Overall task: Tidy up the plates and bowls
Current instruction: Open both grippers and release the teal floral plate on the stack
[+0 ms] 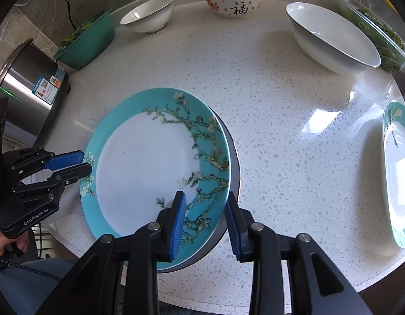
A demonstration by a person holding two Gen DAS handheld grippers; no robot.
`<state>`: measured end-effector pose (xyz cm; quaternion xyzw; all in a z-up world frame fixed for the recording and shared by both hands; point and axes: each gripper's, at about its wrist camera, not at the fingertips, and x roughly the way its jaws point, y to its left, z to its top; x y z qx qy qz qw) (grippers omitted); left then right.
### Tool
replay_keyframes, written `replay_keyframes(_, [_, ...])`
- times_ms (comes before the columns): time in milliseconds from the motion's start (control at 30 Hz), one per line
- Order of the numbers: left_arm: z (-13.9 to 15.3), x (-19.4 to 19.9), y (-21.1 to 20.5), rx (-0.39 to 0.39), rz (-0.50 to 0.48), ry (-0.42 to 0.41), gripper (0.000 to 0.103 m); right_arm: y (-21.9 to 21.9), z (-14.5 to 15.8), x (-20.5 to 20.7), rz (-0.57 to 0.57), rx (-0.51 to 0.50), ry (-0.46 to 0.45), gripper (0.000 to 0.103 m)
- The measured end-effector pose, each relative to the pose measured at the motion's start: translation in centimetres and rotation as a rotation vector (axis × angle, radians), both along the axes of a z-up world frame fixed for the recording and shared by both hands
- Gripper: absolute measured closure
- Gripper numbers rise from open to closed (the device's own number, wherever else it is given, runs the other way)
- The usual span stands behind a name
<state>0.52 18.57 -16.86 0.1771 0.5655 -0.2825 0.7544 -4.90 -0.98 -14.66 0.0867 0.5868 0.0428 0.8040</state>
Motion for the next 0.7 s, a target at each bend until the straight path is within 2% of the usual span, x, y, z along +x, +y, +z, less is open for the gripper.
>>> replay_keyframes(300, [-0.1, -0.2, 0.4, -0.008, 0.002, -0.009, 0.081, 1.8, 0.1, 0.4, 0.033, -0.105, 0.002, 0.063])
replay_keyframes(500, [0.0, 0.0, 1.1, -0.018, 0.004, -0.006, 0.080, 2.3, -0.2, 0.7, 0.025, -0.104, -0.004, 0.059])
replay_keyframes(533, [0.1, 0.1, 1.3, -0.018, 0.007, -0.005, 0.078, 2.2, -0.2, 0.7, 0.017, -0.098, -0.006, 0.059])
replay_keyframes(567, [0.1, 0.2, 1.5, -0.020, 0.013, -0.006, 0.063, 2.1, -0.2, 0.6, 0.008, -0.090, -0.010, 0.058])
replay_keyframes(600, [0.3, 0.3, 1.7, -0.025, 0.020, -0.008, 0.043, 1.9, -0.2, 0.6, 0.000, -0.081, -0.012, 0.058])
replay_keyframes(700, [1.8, 0.9, 3.0, -0.080, 0.061, -0.048, 0.033, 0.6, 0.9, 0.1, -0.039, -0.037, -0.049, 0.054])
